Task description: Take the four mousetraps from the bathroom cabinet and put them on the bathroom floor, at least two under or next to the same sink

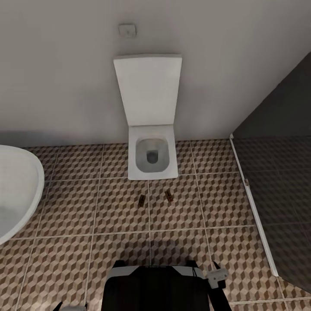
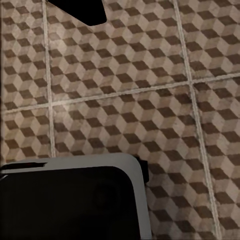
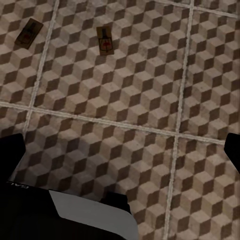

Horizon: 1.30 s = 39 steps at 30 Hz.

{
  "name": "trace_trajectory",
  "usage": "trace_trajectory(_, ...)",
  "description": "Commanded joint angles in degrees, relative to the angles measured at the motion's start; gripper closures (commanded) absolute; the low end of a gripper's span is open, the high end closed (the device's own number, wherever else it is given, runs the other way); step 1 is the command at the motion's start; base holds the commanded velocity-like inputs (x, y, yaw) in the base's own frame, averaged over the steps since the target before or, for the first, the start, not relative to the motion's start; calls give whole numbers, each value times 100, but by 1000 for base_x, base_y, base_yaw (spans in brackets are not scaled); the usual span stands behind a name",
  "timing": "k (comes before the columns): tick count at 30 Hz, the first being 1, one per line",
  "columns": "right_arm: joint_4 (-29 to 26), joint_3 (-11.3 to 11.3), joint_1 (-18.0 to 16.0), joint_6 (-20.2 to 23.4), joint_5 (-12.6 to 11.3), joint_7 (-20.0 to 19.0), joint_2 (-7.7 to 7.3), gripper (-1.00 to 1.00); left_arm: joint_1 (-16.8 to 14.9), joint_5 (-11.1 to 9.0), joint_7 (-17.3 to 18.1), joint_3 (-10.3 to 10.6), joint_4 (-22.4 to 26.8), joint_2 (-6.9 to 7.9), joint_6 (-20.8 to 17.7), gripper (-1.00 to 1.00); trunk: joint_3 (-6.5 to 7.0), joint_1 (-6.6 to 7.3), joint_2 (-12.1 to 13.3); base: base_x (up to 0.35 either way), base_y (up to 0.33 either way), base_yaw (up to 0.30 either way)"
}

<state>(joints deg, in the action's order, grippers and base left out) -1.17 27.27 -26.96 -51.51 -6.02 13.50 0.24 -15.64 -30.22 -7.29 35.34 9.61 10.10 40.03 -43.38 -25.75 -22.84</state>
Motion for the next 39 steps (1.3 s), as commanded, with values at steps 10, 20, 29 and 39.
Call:
trace_trajectory(10, 11, 43, 98, -148, -59, 265, -36, -100, -1, -144, -181, 35, -153, -268, -3, -100, -6, -3, -8, 0, 0, 0)
trace_trajectory(20, 6, 42, 128, -238, -73, 494, 26, -100, -1, -193, -826, 43, -170, -313, 3, -100, -6, -3, -8, 0, 0, 0)
trace_trajectory(29, 11, 41, 277, -220, -550, 504, 110, -100, -1, -195, -878, 43, -178, -315, 4, -100, 43, -3, -8, 0, 0, 0)
trace_trajectory(39, 11, 41, 287, -212, -618, 504, 220, -100, -1, -187, -839, 51, -229, -424, 21, -100, 133, -3, -8, 0, 0, 0)
